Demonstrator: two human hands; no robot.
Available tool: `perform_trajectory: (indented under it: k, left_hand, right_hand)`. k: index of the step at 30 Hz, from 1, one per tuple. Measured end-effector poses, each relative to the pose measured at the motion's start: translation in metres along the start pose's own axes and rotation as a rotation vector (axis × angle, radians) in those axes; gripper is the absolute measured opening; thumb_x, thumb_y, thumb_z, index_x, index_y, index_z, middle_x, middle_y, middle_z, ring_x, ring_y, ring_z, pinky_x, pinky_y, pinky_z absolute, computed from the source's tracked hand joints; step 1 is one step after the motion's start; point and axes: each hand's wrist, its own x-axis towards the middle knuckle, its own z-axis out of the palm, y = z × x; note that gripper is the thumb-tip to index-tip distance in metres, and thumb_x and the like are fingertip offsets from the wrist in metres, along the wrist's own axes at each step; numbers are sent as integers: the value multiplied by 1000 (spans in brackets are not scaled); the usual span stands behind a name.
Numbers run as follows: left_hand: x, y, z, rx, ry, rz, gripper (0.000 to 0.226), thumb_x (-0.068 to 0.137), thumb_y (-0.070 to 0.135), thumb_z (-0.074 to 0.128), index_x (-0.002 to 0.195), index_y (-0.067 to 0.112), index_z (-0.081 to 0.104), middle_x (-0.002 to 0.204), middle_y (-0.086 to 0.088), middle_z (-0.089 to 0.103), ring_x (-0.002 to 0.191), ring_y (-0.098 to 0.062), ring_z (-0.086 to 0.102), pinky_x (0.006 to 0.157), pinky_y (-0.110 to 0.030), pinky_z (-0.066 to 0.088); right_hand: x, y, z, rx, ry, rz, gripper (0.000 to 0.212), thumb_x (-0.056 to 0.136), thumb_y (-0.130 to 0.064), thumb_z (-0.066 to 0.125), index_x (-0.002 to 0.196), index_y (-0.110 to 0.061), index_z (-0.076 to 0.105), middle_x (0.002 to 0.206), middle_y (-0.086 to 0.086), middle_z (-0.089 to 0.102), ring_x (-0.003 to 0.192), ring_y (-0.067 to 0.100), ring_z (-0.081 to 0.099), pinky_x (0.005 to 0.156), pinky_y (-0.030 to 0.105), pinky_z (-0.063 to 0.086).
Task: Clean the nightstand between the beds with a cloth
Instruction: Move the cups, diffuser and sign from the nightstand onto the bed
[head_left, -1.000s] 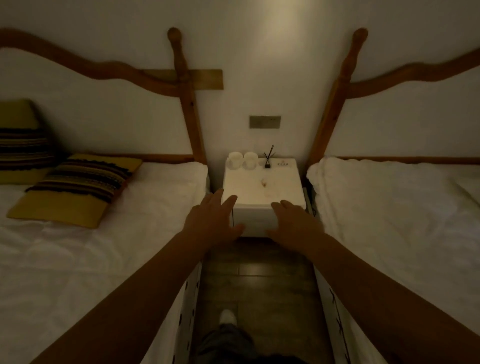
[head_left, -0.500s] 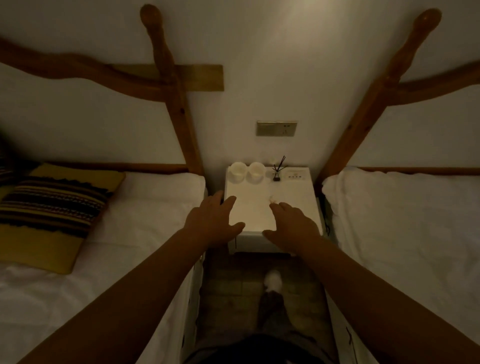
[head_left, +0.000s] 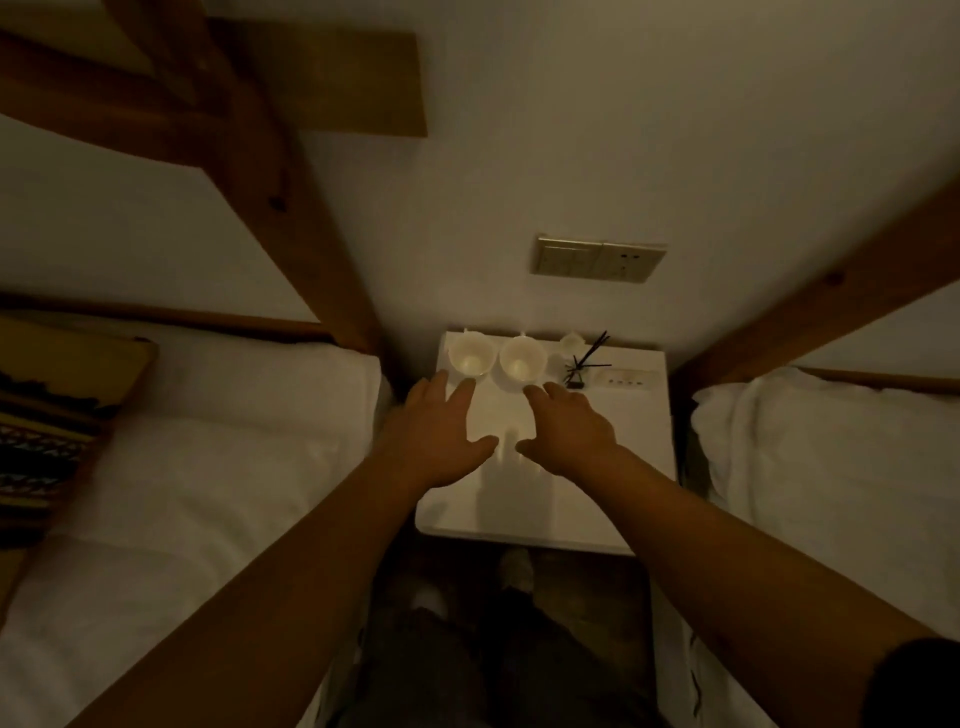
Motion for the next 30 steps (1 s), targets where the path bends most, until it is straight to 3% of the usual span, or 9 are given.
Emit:
perform_trajectory:
  k: [4,8,12,14,19,25,30]
  left_hand:
    - [81,-19,40,21,-57,32,87,81,64,57,150,29,17,156,-9,19,138,-32,24,106,-51,36]
    - [151,-38,78,92,-65,59,95,79,61,63,152,31,11,161,-10,-7,145,-37,6,109,-56,30]
    - [199,-48,103,220,-53,109,108,72,62,70,152,35,4,161,-5,-14,144,-43,-1,108,-59,31]
    - [214,-53,114,207,-79,107,109,72,58,73,152,36,3,161,-3,-11,144,-42,2,107,-59,34]
    - [231,-61,125,127,-49,134,87,78,47,72,148,33,23,161,-4,3,140,-40,22,101,-56,42]
    - [232,-60,123,139,14,149,77,76,42,74,141,28,35,147,-6,34,126,-34,42,95,-47,47]
    - [224,-72,117,102,24,111,73,76,38,75,138,25,40,143,-7,36,120,-34,44,92,-43,48]
  right_hand:
    - [78,8,35,20,3,-35,76,80,-46,68,142,-28,30,145,6,38,127,34,39,92,48,47]
    - [149,13,66,-87,7,8,93,78,-52,68,149,-35,10,161,6,-1,144,41,2,107,57,29]
    - [200,19,76,-89,-38,95,102,77,-45,72,148,-43,-1,159,1,-19,142,47,-9,105,65,27]
    - [215,24,80,-54,-94,135,99,79,-37,72,148,-44,1,159,1,-16,142,48,-8,104,66,30]
    - [230,33,88,-79,-20,62,85,80,-27,73,146,-36,21,157,8,9,131,47,28,93,53,44]
    - [231,40,97,-73,60,47,87,73,-29,79,141,-37,27,149,14,22,125,43,36,86,51,48]
    - [229,38,93,-74,75,28,88,67,-33,82,139,-35,30,145,13,27,124,41,37,83,52,49]
